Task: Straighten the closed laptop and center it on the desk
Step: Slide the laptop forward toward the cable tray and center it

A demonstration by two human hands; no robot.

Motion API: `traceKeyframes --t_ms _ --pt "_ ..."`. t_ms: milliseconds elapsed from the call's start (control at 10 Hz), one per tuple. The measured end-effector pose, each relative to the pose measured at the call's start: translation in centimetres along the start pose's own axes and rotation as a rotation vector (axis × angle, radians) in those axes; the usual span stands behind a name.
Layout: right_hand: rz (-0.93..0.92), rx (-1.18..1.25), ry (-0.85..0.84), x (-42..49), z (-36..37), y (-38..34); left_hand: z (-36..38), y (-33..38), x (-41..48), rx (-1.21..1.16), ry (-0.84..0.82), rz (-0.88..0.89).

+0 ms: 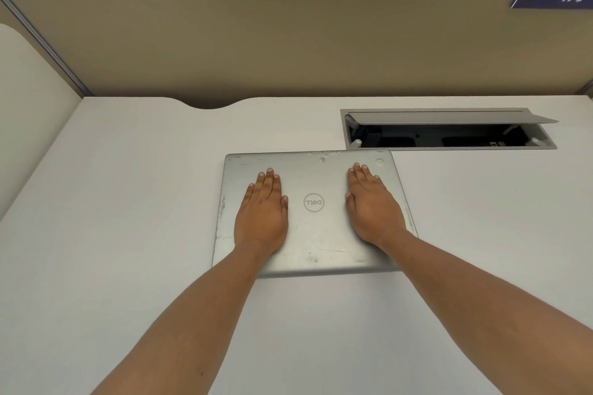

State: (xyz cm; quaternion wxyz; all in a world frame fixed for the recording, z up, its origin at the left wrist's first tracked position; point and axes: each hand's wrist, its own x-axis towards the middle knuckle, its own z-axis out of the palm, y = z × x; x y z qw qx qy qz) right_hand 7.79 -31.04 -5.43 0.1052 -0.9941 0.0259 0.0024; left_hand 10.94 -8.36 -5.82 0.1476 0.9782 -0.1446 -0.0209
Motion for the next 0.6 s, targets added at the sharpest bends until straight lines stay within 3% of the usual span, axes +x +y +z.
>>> traceKeyframes --t_ms 400,600 --pt "-0.01 0.025 -0.013 0.1 -0.6 -0.2 0.0 0.2 0.2 0.01 -0.01 0.004" --pt "-0.05 0.083 0.124 -0.1 -3.1 -1.2 -2.2 1.2 0.2 0.044 0.193 0.092"
